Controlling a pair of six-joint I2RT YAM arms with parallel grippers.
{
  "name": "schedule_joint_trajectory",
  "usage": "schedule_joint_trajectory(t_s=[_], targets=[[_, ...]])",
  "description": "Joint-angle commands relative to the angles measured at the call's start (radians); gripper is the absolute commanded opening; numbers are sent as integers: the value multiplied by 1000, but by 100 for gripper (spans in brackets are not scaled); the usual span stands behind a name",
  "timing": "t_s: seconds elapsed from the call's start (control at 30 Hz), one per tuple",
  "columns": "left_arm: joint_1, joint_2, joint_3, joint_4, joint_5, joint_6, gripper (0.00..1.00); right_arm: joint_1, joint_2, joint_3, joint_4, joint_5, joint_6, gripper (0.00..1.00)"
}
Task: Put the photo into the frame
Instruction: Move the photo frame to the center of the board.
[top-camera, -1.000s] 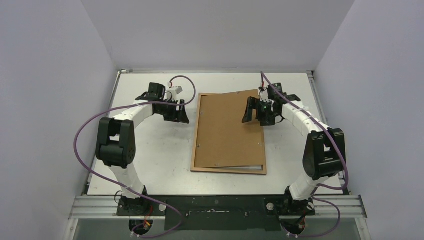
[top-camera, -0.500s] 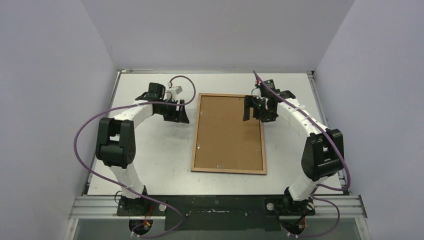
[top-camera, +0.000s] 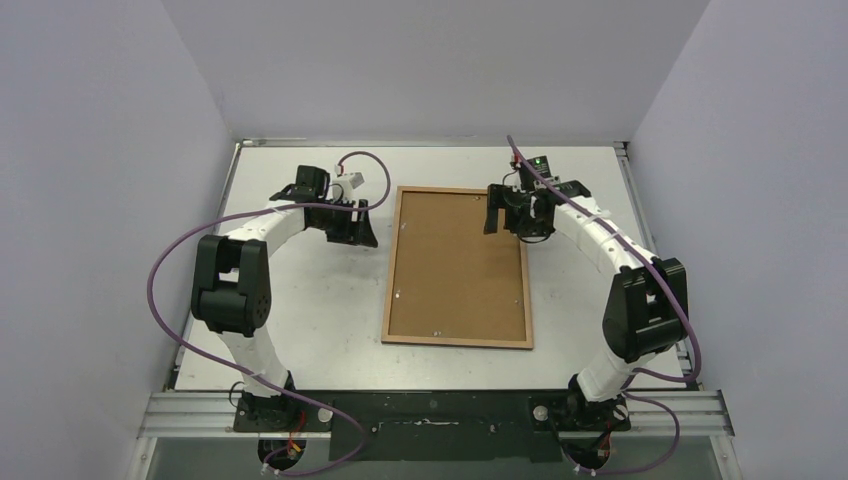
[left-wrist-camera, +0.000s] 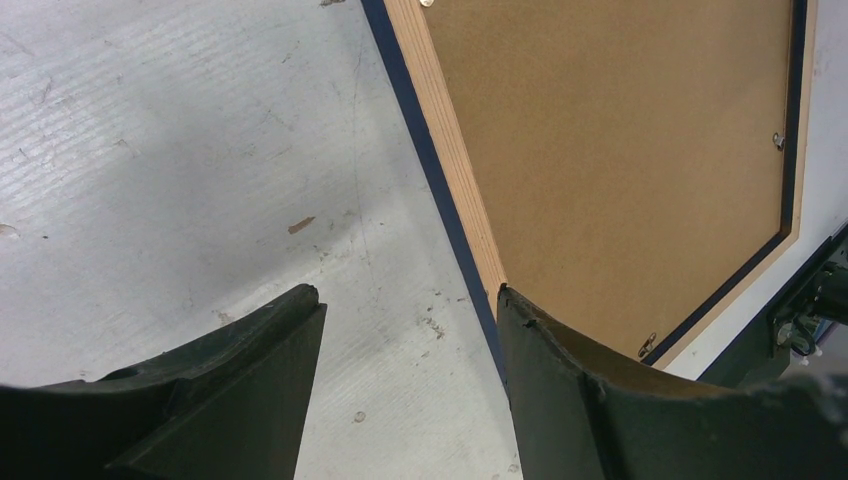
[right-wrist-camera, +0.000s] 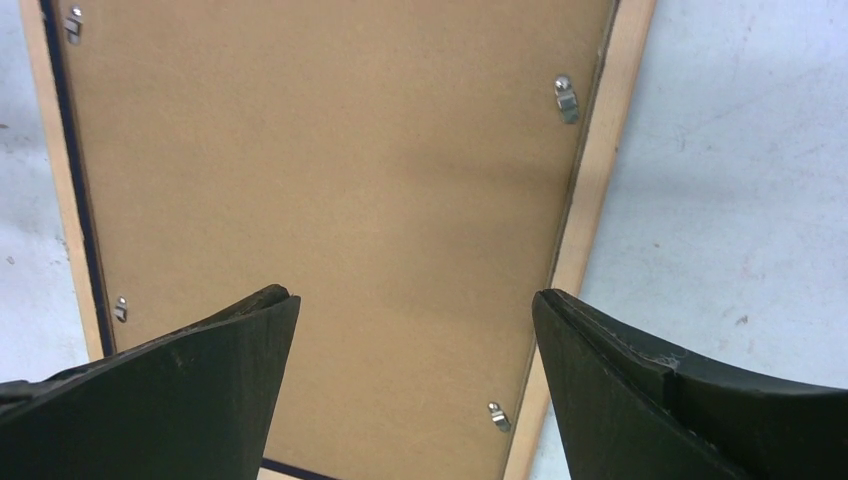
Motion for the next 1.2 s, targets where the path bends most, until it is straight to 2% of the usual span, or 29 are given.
schedule_joint_trajectory(t_s=[0.0, 0.13, 0.23, 0.33, 0.43, 0.47, 0.53, 0.63, 0.67, 0.77, 0.93, 1.07, 1.17], targets=[[10, -1, 38, -32, 23, 12, 62, 41, -67, -17, 125, -9, 30, 91], [13, -8, 89, -92, 13, 29, 62, 101, -124, 3, 164, 61, 42, 91], [20, -73, 135, -141, -28, 85, 65, 132, -214, 10, 224, 121, 45, 90], [42, -166, 136, -96, -102, 147, 79, 79, -342, -156, 448, 94, 199, 90], [89, -161, 167, -86, -141, 167, 98, -20, -385, -339, 658, -106, 312, 90], [94, -140, 202, -140, -159, 184, 97, -12, -377, -344, 646, -107, 315, 90], [93, -132, 226, -173, -185, 226, 96, 99, -337, -305, 557, -4, 269, 92], [82, -182, 129, -99, -206, 255, 98, 242, -305, -330, 566, 24, 287, 96], [78, -187, 109, -96, -212, 267, 93, 284, -295, -342, 574, 30, 294, 97], [65, -150, 105, -165, -188, 297, 67, 394, -260, -378, 608, 49, 315, 98], [30, -121, -3, -141, -182, 282, 58, 556, -174, -404, 676, 86, 344, 95], [-16, -77, -42, -160, -157, 264, 50, 597, -160, -438, 714, 125, 367, 94], [-27, -29, -27, -183, -123, 235, 48, 579, -240, -437, 567, 343, 353, 95]])
